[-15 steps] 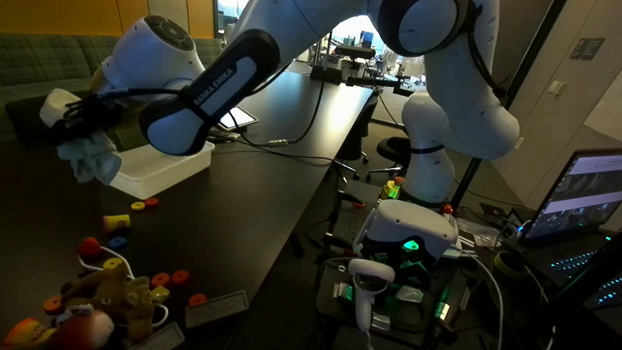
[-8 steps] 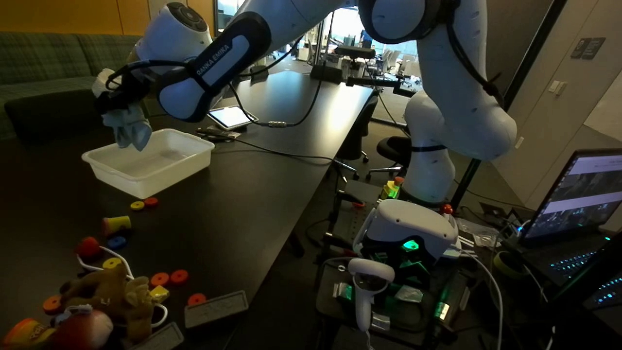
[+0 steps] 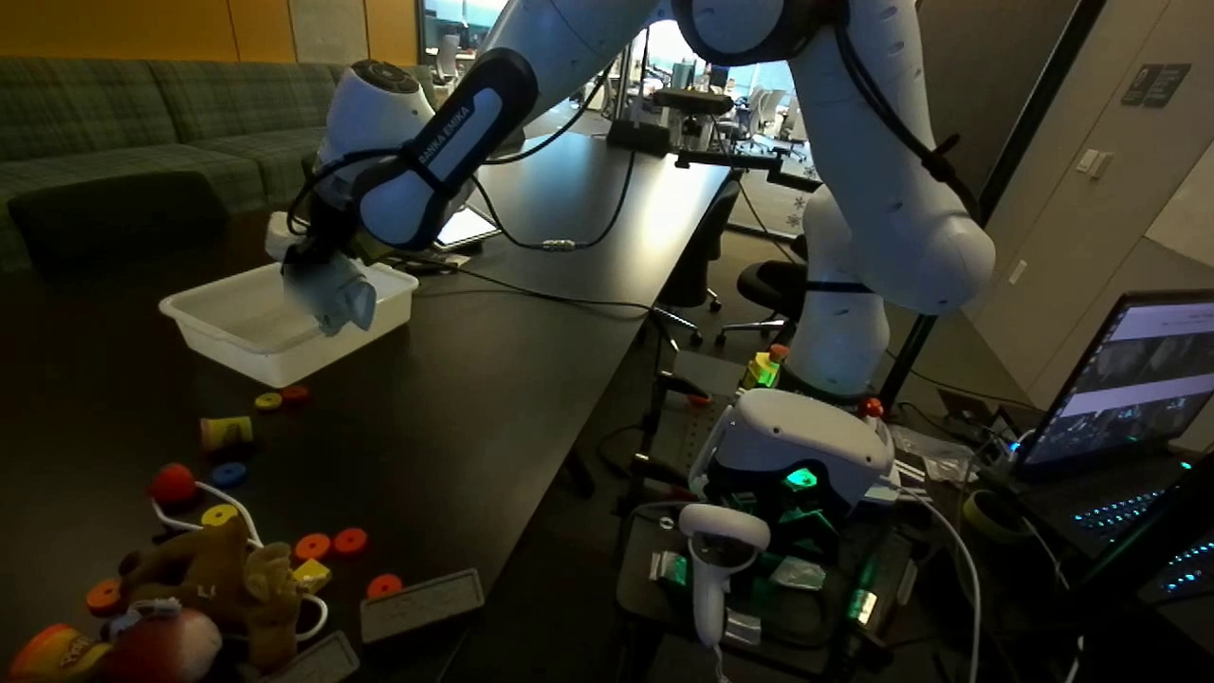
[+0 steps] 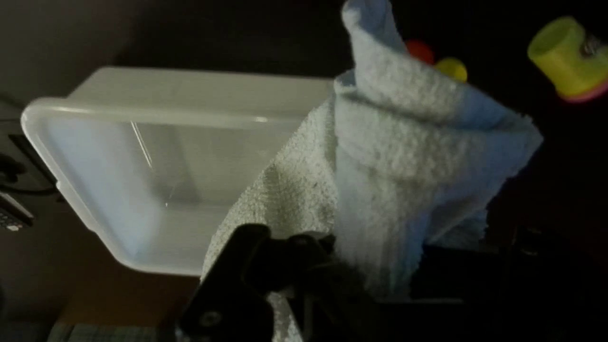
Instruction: Use the towel to push all the objects on the table to the left
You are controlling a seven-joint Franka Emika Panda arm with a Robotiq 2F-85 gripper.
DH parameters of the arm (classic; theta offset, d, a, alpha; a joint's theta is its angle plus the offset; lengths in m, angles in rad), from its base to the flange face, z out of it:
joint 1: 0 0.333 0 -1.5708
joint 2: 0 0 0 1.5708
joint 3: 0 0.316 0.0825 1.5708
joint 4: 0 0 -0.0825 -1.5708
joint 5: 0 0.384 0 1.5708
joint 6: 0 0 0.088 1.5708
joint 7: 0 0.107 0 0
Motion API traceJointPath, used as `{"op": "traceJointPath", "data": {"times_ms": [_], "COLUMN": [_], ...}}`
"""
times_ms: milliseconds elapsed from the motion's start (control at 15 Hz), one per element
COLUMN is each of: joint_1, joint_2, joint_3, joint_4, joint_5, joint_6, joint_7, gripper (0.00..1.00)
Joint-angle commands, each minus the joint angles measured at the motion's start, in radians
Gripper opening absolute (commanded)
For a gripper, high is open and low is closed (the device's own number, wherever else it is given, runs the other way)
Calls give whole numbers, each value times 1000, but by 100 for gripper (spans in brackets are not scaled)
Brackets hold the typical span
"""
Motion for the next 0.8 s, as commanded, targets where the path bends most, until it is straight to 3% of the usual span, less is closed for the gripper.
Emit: {"op": "traceJointPath", "data": {"times_ms": [0,333,733], "joint_1": [-119,-151,-175], "joint_2": [-84,40,212], "joint_3": [106,87,117], "joint_4": [-99,-42,113], "joint_5": [-86,-202,-165], "joint_6": [-106,-163,-182], "joint_7": [-102,-32,29], "gripper": [2,2,2]}}
